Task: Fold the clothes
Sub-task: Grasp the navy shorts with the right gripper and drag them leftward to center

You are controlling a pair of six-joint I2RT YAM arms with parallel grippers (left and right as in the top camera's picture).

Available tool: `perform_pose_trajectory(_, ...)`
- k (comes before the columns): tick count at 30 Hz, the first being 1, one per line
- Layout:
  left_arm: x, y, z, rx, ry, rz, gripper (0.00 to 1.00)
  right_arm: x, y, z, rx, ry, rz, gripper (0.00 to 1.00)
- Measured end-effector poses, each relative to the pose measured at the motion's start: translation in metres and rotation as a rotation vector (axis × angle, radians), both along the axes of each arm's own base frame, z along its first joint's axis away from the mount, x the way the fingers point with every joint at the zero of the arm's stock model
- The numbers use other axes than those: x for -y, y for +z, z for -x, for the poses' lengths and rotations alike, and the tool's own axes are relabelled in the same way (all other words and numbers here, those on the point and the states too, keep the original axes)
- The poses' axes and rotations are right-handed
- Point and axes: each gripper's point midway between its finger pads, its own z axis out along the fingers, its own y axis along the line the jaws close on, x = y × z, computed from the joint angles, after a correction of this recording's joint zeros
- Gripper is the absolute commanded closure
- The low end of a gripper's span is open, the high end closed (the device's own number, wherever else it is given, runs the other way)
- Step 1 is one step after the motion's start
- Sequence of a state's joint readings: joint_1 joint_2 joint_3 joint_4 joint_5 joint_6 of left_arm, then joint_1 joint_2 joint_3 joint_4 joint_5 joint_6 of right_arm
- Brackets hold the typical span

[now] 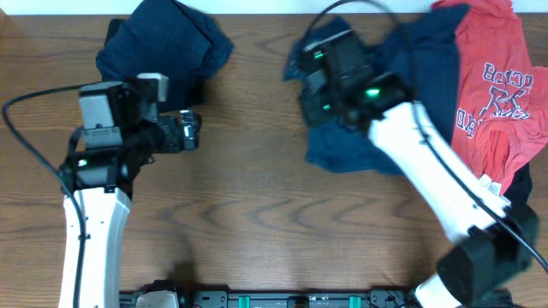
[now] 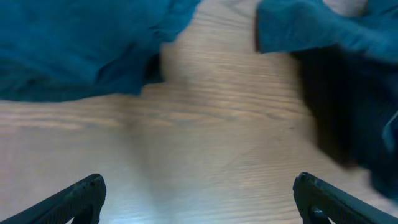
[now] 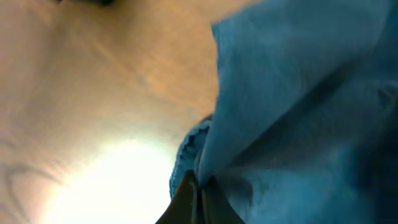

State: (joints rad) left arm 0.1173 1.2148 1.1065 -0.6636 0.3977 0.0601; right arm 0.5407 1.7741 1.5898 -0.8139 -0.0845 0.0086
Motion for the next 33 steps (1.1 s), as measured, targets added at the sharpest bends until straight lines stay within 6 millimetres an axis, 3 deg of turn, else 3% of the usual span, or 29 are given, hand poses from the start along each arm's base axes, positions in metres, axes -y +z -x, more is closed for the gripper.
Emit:
perform_pose_trajectory(6,-0.019,-0.004,0.004,-0.025,0.06,0.003,0.02,-0.041,-0.042,0.025,-0.117,0.1,0.007,0.97)
perform_pose_trajectory(7,-0.021,-0.004,0.004,-0.026,0.064,0.004,0.02,-0.045,-0.044,0.028,-0.124,0.11,0.004,0.9)
perform_pose_trajectory(8,-0.021,-0.004,0.004,-0.026,0.065,0.004,0.02,-0.048,-0.044,0.031,-0.13,0.113,-0.001,0.71)
perform_pose_trajectory(9,-0.021,-0.004,0.004,-0.026,0.065,0.004,0.02,-0.05,-0.043,0.033,-0.134,0.115,-0.007,0.59)
perform_pose_trajectory(11,-0.021,-0.004,0.004,-0.025,0.065,0.004,0.02,-0.053,-0.042,0.035,-0.136,0.125,-0.013,0.47)
perform_pose_trajectory(14,-0.021,-0.004,0.004,-0.026,0.064,0.003,0.02,-0.049,-0.044,0.04,-0.165,0.119,-0.006,0.17)
perform_pose_trajectory(18,-0.021,-0.006,0.003,-0.031,0.064,0.005,0.02,-0.038,-0.042,0.047,-0.214,0.106,0.023,0.05)
perform_pose_trajectory(19,-0.021,-0.007,0.003,-0.034,0.065,0.005,0.02,-0.033,-0.038,0.048,-0.226,0.096,0.029,0.01)
perform_pose_trajectory(22,-0.021,-0.011,0.002,-0.047,0.065,0.007,0.02,-0.011,-0.024,0.044,-0.238,0.044,0.053,0.01)
perform_pose_trajectory(25,-0.022,-0.013,0.001,-0.055,0.064,0.008,0.02,0.026,-0.012,0.036,-0.243,-0.057,0.082,0.01)
perform_pose_trajectory(33,-0.021,-0.021,-0.001,-0.078,0.062,0.011,0.02,0.153,-0.011,-0.009,-0.254,-0.431,0.089,0.01)
